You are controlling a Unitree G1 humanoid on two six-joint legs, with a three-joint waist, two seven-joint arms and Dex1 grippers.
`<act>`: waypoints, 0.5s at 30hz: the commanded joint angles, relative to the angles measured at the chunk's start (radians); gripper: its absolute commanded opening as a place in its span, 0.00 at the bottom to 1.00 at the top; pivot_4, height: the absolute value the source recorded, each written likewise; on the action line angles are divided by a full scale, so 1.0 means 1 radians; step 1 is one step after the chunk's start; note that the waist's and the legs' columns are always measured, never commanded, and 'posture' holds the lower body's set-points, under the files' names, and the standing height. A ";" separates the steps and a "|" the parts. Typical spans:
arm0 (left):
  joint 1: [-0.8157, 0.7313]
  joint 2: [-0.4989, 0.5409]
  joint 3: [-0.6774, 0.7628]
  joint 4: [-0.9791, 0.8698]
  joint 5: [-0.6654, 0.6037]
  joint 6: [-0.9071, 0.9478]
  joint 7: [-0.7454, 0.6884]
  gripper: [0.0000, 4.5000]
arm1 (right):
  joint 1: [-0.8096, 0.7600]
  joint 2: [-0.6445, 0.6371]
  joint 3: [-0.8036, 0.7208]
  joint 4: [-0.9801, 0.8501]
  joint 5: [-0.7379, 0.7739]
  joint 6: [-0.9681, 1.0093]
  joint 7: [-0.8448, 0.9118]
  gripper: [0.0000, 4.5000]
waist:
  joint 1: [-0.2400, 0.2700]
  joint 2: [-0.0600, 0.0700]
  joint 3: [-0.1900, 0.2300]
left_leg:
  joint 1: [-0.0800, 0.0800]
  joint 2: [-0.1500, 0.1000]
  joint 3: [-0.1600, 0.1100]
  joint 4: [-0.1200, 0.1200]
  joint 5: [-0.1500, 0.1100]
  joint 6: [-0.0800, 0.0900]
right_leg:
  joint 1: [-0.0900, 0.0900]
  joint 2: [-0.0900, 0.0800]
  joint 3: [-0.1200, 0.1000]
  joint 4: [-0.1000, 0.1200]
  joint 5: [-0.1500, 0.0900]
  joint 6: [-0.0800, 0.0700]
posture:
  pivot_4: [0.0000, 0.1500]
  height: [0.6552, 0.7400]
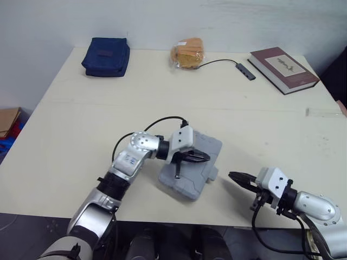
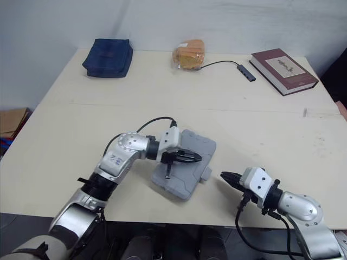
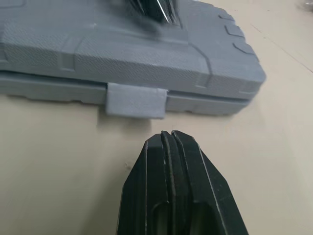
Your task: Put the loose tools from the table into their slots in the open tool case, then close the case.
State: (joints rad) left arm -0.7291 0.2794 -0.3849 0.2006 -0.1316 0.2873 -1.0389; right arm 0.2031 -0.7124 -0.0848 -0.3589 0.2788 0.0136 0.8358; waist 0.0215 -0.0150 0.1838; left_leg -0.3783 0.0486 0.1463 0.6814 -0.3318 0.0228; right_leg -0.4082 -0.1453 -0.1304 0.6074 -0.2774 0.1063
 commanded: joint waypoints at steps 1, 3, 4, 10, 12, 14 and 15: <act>-0.001 0.035 -0.089 0.030 0.102 0.038 -0.011 0.00 | -0.035 0.013 0.019 -0.052 0.016 0.033 -0.004 0.00 | 0.001 0.000 0.000 | 0.000 0.000 0.000 0.000 0.000 0.000 | 0.000 0.000 0.000 0.000 0.000 0.000 | 1.00 1.00; 0.004 0.035 -0.107 0.062 0.137 0.030 0.017 0.00 | -0.056 0.016 0.042 -0.047 0.007 0.060 -0.004 0.00 | 0.000 0.000 0.000 | 0.000 0.000 0.001 0.001 0.001 0.000 | 0.000 0.000 0.000 0.000 0.000 0.000 | 1.00 1.00; 0.004 0.027 -0.103 0.071 0.140 0.038 0.032 0.00 | -0.065 0.016 0.054 -0.042 -0.003 0.061 -0.001 0.00 | 0.001 0.000 0.000 | 0.001 0.000 0.001 0.001 0.001 0.001 | 0.001 0.000 0.000 0.000 0.000 0.000 | 1.00 1.00; 0.013 0.012 -0.102 0.051 0.120 0.088 0.030 0.00 | -0.110 0.040 0.111 -0.007 -0.025 0.112 -0.013 0.00 | 0.002 -0.001 -0.001 | 0.003 0.000 -0.001 0.001 -0.002 0.006 | 0.004 -0.001 0.000 0.001 0.000 0.000 | 1.00 1.00; 0.025 0.019 -0.108 0.032 0.117 0.102 0.020 0.00 | -0.109 0.044 0.153 0.023 -0.056 0.107 -0.002 0.00 | 0.002 -0.001 -0.002 | 0.003 0.000 -0.001 0.001 -0.002 0.005 | 0.004 -0.001 -0.001 0.001 0.000 0.000 | 1.00 1.00; 0.030 0.030 -0.108 0.033 0.119 0.097 0.011 0.00 | -0.126 0.065 0.184 0.048 -0.078 0.083 -0.008 0.00 | 0.001 -0.002 -0.002 | 0.003 0.000 -0.001 0.001 0.000 0.002 | 0.004 -0.001 -0.001 0.000 0.000 0.000 | 1.00 1.00; 0.030 0.031 -0.104 0.038 0.120 0.088 0.012 0.00 | -0.135 0.072 0.191 0.060 -0.087 0.073 -0.011 0.00 | 0.001 -0.002 -0.002 | 0.003 0.000 -0.001 0.001 0.000 0.002 | 0.004 -0.001 -0.001 0.000 0.000 0.000 | 1.00 1.00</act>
State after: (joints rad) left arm -0.7476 0.2884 -0.4325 0.1837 -0.0627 0.3375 -1.0125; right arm 0.0809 -0.6501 0.0927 -0.2942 0.2011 0.1107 0.8282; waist 0.0229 -0.0166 0.1816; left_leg -0.3753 0.0486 0.1454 0.6824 -0.3316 0.0246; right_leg -0.4046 -0.1464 -0.1311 0.6080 -0.2775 0.1059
